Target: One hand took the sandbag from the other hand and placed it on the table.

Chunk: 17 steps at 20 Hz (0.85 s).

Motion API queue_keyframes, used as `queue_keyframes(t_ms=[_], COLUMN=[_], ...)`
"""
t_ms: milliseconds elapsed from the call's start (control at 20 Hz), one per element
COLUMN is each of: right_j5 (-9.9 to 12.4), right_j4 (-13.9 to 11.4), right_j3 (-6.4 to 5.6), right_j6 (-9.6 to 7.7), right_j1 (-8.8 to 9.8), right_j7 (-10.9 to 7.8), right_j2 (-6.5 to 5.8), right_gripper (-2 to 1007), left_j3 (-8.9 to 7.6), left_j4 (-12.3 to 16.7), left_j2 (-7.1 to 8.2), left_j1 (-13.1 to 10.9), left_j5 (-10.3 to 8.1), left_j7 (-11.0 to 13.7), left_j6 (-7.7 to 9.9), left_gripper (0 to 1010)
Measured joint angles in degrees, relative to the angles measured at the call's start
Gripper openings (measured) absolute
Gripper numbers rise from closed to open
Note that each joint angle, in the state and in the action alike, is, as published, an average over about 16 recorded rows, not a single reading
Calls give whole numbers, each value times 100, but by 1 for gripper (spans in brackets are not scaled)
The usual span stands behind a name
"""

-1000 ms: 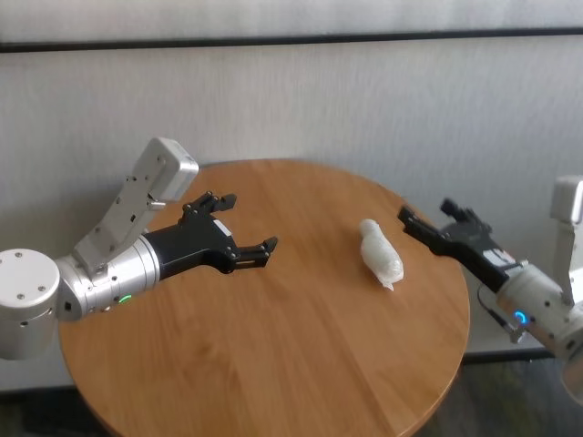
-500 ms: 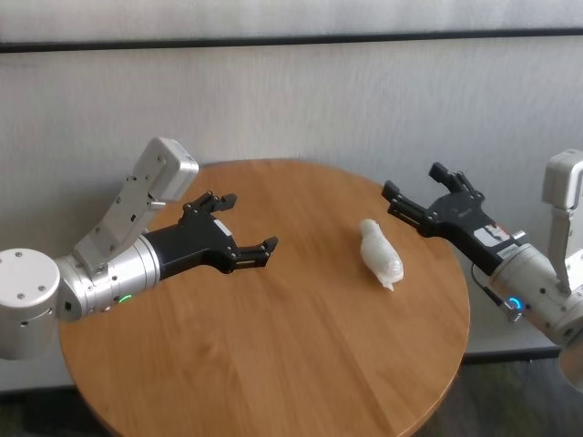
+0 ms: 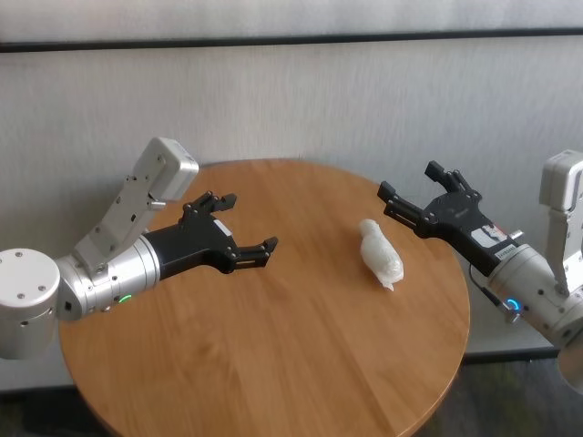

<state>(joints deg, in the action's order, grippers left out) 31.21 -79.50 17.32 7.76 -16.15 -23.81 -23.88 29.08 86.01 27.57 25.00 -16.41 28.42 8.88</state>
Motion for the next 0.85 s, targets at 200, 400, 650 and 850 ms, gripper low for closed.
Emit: queue_keyframes(t_ms=[200,400,650,850], right_j5=[7,15,21,25], right_j4=[13,26,36,41], right_j3=[0,0,0,-1], right_j6=[-5,-12,-18,-20], right_j1=[-4,-9,-13,-15], right_j7=[8,14,18,20], right_j2=[-1,-2,-3,-4], right_gripper=[1001,1001,1001,1001], left_j3=[0,0,0,0], left_j4=[0,0,0,0], left_j2=[0,0,0,0], left_j1=[0,0,0,0], left_j5=[0,0,0,0], left_j7=[0,0,0,0], left_j6=[0,0,0,0], left_gripper=[1000,1000,1000,1000])
